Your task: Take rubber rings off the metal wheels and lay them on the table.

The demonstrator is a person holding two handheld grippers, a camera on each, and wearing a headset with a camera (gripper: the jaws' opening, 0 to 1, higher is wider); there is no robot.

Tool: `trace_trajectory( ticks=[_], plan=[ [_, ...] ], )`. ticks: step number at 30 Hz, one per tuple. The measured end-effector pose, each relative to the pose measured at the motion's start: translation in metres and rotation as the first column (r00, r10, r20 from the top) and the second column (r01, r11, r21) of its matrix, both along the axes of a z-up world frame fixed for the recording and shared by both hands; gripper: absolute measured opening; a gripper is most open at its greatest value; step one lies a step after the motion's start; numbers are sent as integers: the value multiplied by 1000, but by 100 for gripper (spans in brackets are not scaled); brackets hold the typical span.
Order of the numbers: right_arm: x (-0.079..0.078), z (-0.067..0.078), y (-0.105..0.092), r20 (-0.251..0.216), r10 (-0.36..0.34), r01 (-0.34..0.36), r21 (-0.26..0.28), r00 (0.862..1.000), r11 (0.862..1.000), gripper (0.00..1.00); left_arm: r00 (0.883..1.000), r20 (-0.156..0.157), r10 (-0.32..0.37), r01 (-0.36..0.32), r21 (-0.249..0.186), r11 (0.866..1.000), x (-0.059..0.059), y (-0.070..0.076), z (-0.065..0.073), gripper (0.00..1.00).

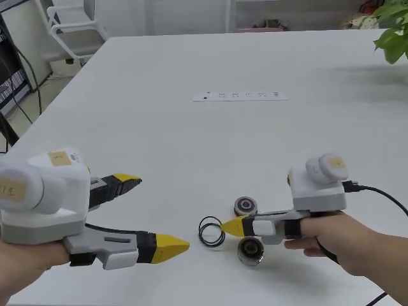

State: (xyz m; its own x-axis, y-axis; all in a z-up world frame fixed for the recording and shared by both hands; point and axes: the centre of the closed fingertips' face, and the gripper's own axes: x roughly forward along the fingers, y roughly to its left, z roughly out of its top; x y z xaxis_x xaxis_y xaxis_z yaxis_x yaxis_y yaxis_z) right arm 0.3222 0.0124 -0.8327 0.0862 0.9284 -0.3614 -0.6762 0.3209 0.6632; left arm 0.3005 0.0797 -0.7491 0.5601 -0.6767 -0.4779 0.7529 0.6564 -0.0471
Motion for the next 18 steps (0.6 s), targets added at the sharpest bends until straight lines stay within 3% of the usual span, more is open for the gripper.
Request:
trace_trajectory(
  ticks=[18],
  plan=[
    [2, -9, -1, -1, -5, 5, -34, 1000, 999, 0, 1000, -6, 8, -8, -5, 1000, -1, 2, -1, 89]
  ],
)
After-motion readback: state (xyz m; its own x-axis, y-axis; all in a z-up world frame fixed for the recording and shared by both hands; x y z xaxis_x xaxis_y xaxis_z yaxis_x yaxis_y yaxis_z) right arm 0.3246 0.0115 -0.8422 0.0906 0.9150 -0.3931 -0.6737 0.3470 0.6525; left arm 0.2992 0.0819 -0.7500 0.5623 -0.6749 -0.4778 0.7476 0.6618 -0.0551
